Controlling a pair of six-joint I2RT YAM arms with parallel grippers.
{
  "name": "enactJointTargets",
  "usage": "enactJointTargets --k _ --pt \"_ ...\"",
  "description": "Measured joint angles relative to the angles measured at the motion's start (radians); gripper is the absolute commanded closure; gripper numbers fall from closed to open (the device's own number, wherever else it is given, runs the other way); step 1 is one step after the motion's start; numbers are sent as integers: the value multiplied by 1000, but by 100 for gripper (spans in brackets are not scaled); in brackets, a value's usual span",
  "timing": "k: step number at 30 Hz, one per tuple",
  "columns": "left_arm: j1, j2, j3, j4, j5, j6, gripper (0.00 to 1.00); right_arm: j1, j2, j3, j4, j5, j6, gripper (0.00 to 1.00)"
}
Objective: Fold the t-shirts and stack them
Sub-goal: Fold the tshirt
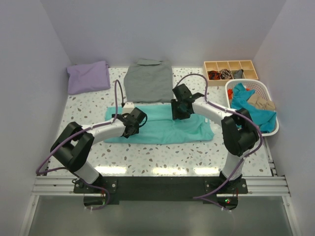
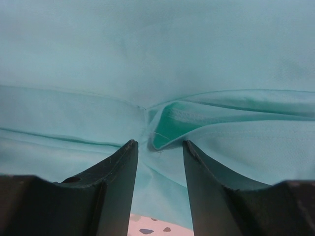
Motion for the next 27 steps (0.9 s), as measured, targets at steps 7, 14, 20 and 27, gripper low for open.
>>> enactJointTargets --k 7,14,20,27 --pt "1 5 0 1 0 3 9 18 21 15 -55 92 -5 99" --pt "2 8 0 1 0 4 9 31 21 32 -51 85 -20 100" --pt "3 11 0 4 0 4 9 51 21 64 -53 81 -33 100" --pt "5 11 0 7 0 4 9 84 18 67 -55 84 -32 100"
